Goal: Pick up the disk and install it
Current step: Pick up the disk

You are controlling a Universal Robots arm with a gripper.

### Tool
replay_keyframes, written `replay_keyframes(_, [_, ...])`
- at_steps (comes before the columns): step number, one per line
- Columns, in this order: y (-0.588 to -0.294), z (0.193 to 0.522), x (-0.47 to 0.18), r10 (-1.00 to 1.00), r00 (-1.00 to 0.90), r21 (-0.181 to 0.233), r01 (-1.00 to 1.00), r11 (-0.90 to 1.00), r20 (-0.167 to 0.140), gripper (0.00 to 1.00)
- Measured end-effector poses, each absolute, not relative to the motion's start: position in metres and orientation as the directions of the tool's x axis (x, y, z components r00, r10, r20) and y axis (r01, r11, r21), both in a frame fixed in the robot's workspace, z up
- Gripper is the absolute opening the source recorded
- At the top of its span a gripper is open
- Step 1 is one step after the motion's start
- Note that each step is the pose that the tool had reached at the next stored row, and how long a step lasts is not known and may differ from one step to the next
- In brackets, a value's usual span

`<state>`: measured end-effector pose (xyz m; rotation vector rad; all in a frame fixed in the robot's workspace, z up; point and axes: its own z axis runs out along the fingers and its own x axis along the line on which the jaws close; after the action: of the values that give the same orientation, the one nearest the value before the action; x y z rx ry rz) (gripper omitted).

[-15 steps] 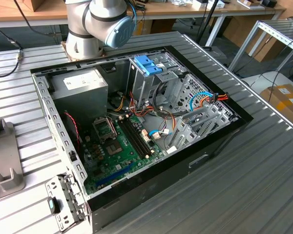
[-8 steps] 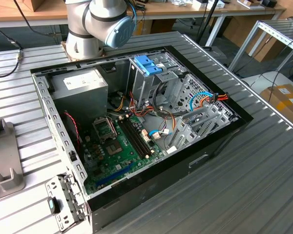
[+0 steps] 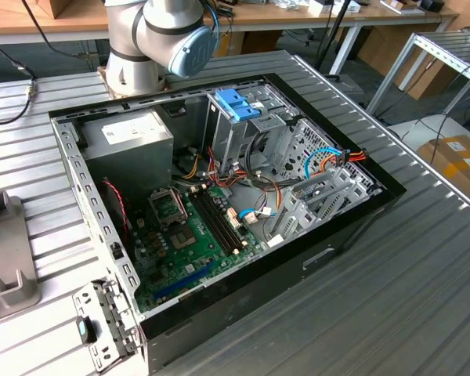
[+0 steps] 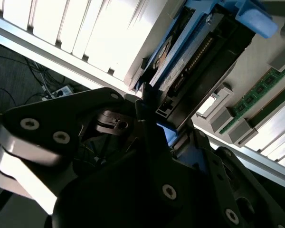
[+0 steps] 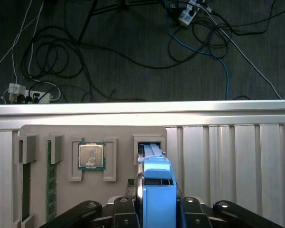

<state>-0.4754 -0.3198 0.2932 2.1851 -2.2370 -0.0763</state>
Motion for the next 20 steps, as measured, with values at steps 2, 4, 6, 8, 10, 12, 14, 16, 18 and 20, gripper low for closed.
replay_keyframes(2, [-0.3198, 0.2931, -0.4754, -0.999, -0.024, 0.044, -0.999, 0.023, -0.024, 0.37])
replay_keyframes(4, [-0.3197, 0.2931, -0.4754, -0.999, -0.024, 0.044, -0.999, 0.023, -0.024, 0.37])
replay_keyframes(6, [-0.3197, 0.2931, -0.4754, -0.999, -0.024, 0.044, -0.999, 0.023, -0.024, 0.37])
replay_keyframes(8, [-0.3198, 0.2931, -0.4754, -0.999, -0.024, 0.044, -0.999, 0.023, -0.024, 0.37])
replay_keyframes(10, [-0.3197, 0.293, -0.4754, -0.999, -0.024, 0.044, -0.999, 0.023, -0.024, 0.37])
replay_keyframes(12, [-0.3198, 0.293, -0.4754, -0.999, -0.024, 0.044, -0.999, 0.023, -0.024, 0.37])
replay_keyframes(14, [-0.3197, 0.2936, -0.4754, -0.999, -0.024, 0.044, -0.999, 0.023, -0.025, 0.37])
replay_keyframes(16, [-0.3198, 0.2965, -0.4754, -0.999, -0.024, 0.044, -0.999, 0.023, -0.025, 0.37])
replay_keyframes(18, [-0.3197, 0.2982, -0.4754, -0.999, -0.024, 0.044, -0.999, 0.023, -0.025, 0.37])
replay_keyframes(20, [-0.3196, 0.2996, -0.4754, -0.999, -0.024, 0.044, -0.999, 0.023, -0.025, 0.37])
